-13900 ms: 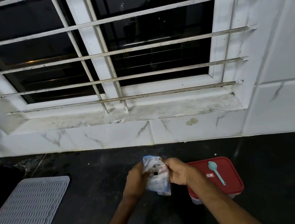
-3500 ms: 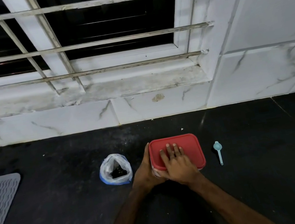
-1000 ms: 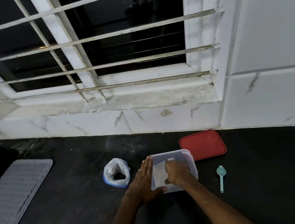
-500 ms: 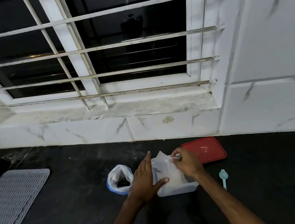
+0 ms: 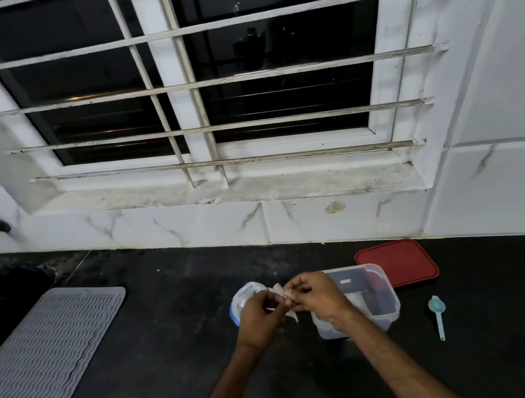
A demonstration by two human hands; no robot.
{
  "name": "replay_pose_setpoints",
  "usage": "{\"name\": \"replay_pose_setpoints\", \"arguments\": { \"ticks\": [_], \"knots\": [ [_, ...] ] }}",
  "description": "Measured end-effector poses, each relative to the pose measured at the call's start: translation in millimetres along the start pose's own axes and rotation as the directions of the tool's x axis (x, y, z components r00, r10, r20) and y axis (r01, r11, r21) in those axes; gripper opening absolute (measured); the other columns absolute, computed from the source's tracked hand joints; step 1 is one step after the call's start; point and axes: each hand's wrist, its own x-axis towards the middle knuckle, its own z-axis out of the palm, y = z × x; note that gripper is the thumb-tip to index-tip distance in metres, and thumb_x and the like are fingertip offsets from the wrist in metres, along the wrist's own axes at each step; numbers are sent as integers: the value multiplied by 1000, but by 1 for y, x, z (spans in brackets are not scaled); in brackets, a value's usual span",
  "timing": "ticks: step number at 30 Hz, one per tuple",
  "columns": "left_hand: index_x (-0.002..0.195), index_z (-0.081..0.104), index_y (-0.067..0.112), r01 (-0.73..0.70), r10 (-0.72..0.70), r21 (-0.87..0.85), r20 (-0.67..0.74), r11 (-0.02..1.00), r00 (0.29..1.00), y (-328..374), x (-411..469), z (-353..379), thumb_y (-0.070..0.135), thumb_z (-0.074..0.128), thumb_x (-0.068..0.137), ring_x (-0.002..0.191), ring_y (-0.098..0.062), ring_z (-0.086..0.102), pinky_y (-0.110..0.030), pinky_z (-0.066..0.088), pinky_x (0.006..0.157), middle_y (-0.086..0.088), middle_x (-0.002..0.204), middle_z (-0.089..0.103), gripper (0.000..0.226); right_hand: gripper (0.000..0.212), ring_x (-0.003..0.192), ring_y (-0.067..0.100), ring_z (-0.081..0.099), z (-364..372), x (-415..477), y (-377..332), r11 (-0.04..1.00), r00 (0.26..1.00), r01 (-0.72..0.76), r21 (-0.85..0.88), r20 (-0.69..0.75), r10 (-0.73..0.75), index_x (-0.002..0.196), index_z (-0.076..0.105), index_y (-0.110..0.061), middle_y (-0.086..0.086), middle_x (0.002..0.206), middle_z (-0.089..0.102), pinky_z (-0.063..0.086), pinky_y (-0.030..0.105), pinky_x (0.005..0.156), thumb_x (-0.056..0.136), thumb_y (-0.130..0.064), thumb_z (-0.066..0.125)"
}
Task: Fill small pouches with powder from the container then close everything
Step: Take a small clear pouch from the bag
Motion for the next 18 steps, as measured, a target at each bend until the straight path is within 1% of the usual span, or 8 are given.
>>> {"name": "replay_pose_setpoints", "arguments": {
  "ticks": [2, 4, 6, 9, 11, 14, 16, 18],
  "knots": [
    [82, 67, 1, 6, -6, -5, -3, 1000, 1000, -8, -1, -12, 12, 72, 86, 61, -18, 67, -35, 56, 56, -14, 73, 71, 12, 8, 75, 19, 71, 14, 1, 2, 1000, 999, -24, 19, 22, 24, 95, 69, 1, 12, 85, 71, 61, 28, 71, 89, 2, 64],
    [82, 70, 5, -1, 1, -7, -3, 1000, 1000, -11, -4, -24, 10, 73, 85, 65, -17, 68, -31, 57, 58, -13, 77, 73, 7, 10, 74, 18, 71, 26, 3, 2, 998, 998, -51, 22, 31, 50, 98, 68, 4, 12, 85, 72, 60, 27, 69, 89, 0, 65],
    [81, 71, 11, -7, 6, -9, -32, 1000, 999, -12, -6, -34, 9, 75, 83, 68, -15, 70, -27, 56, 59, -10, 79, 75, 4, 12, 74, 18, 72, 36, 4, 1, 998, 997, -62, -23, 34, 62, 98, 70, 2, 14, 86, 74, 61, 27, 69, 90, -6, 66],
    [77, 72, 16, 3, -3, -11, -53, 1000, 999, -16, -5, -47, 9, 77, 81, 67, -19, 70, -31, 56, 60, -9, 77, 76, 9, 14, 75, 21, 71, 48, 9, 0, 997, 998, -53, -48, 29, 54, 98, 71, 1, 18, 89, 74, 61, 30, 70, 92, -10, 66],
    [76, 71, 16, 32, -33, -10, -43, 999, 999, -17, -4, -54, 7, 75, 82, 64, -19, 67, -34, 56, 60, -12, 77, 75, 11, 13, 76, 21, 72, 54, 13, 0, 996, 998, -50, -72, 32, 52, 97, 72, 0, 17, 88, 75, 62, 33, 72, 92, -11, 66],
    [75, 72, 15, 57, -55, 53, -47, 997, 997, -16, -2, -59, 8, 72, 83, 65, -16, 67, -41, 58, 67, -11, 78, 75, 11, 11, 73, 18, 72, 58, 17, 1, 991, 998, -58, -117, 27, 62, 94, 73, -5, 11, 85, 76, 62, 36, 74, 92, -13, 66],
    [76, 72, 14, 56, -49, 146, -56, 988, 997, -14, -3, -58, 16, 70, 84, 69, -12, 67, -36, 57, 69, -3, 76, 74, 9, 11, 71, 16, 71, 61, 18, 1, 988, 998, -65, -138, 5, 66, 92, 74, -7, 10, 84, 76, 62, 37, 74, 92, -15, 66],
    [77, 71, 14, 42, -25, 275, -66, 960, 997, -9, -4, -56, 25, 65, 87, 73, -10, 67, -30, 53, 68, 1, 77, 72, 16, 12, 68, 15, 70, 63, 18, 1, 987, 998, -60, -146, -24, 58, 90, 74, -6, 10, 82, 75, 62, 37, 74, 92, -15, 66]
  ]
}}
